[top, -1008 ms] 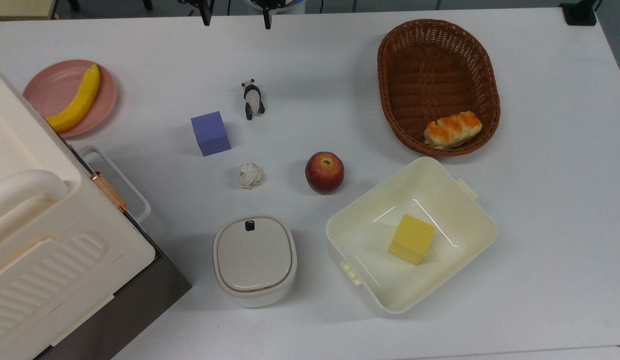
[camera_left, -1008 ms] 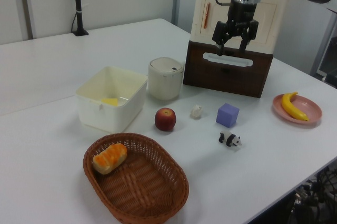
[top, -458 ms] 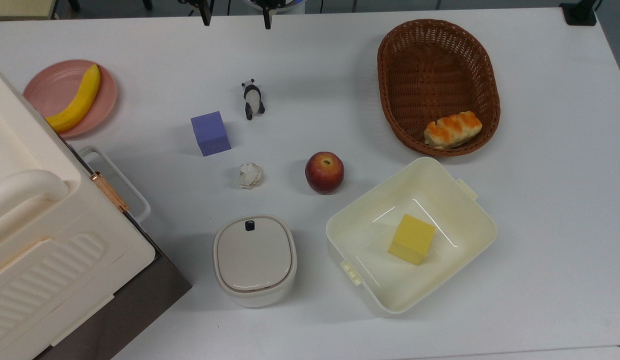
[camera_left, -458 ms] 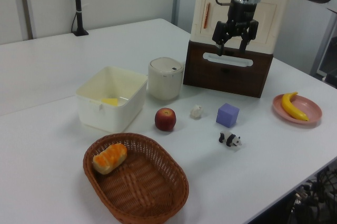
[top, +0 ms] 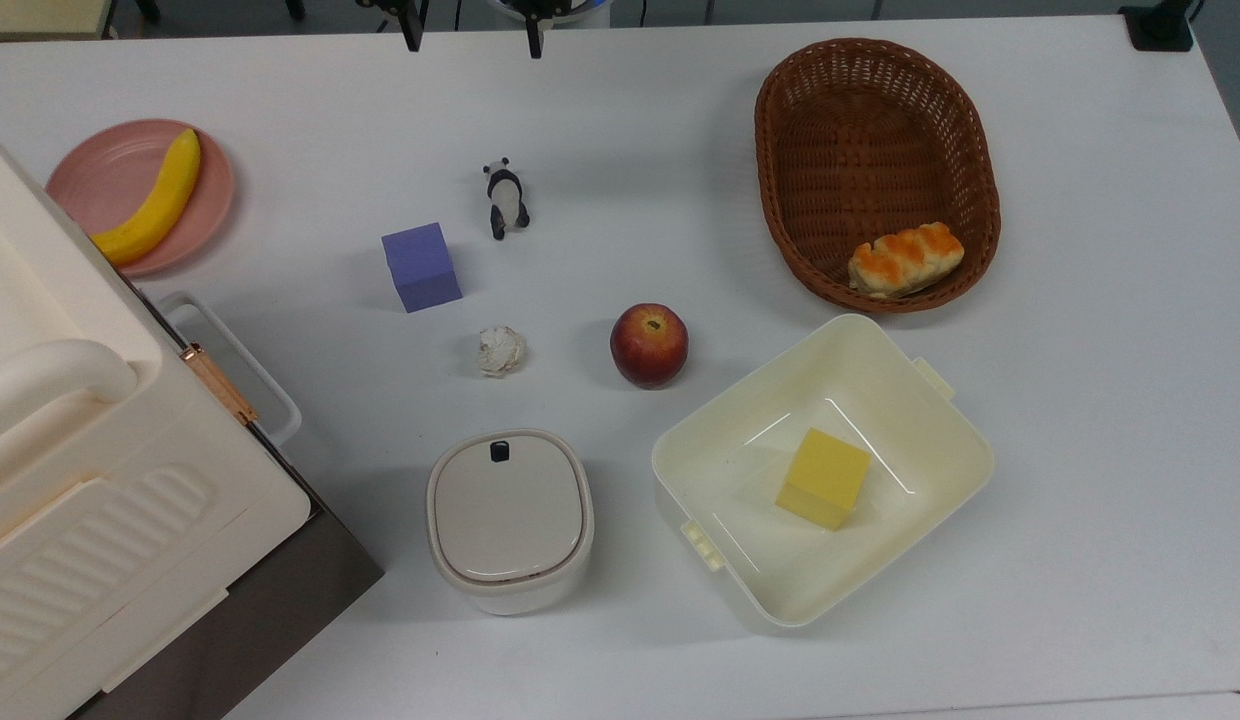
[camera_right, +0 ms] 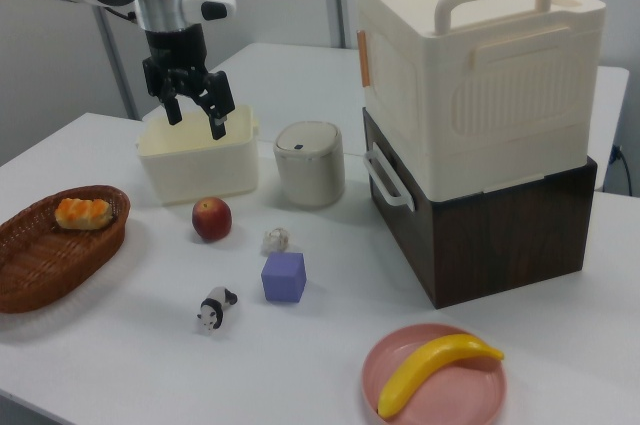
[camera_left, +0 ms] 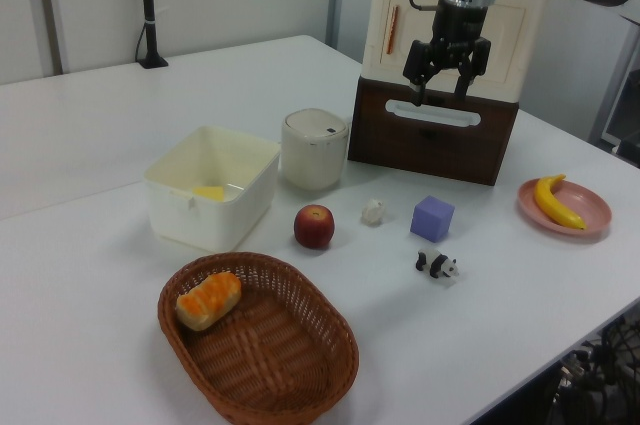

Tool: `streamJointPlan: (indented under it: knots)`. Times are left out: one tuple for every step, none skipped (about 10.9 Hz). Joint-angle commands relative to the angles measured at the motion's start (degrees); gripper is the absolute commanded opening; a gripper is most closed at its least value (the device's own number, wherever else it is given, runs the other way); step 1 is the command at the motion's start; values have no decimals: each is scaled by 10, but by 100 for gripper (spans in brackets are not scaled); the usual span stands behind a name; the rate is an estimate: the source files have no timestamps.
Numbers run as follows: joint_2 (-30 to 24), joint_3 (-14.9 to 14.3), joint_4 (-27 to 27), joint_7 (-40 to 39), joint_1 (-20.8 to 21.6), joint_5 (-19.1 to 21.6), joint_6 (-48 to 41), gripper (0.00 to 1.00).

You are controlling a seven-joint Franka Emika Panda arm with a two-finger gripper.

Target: Close the trash can

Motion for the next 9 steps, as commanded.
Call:
streamJointPlan:
  knots:
    - [-2,-2,3,-10,1,13,-1,100]
    - [-2,-2,3,-10,1,13,-1,100]
    - [-2,-2,3,-10,0,13,-1,100]
    - [-2,-2,3,-10,1,13,-1,100]
    - [-1,-2,3,-10,0,13,1,100]
    - [1,-2,5,-10,0,13,1,100]
    - [2,-2,5,-11,0,13,1,100]
    - [3,-2,6,-11,-1,14,2,100]
    - [3,-2,6,-10,-1,14,11,100]
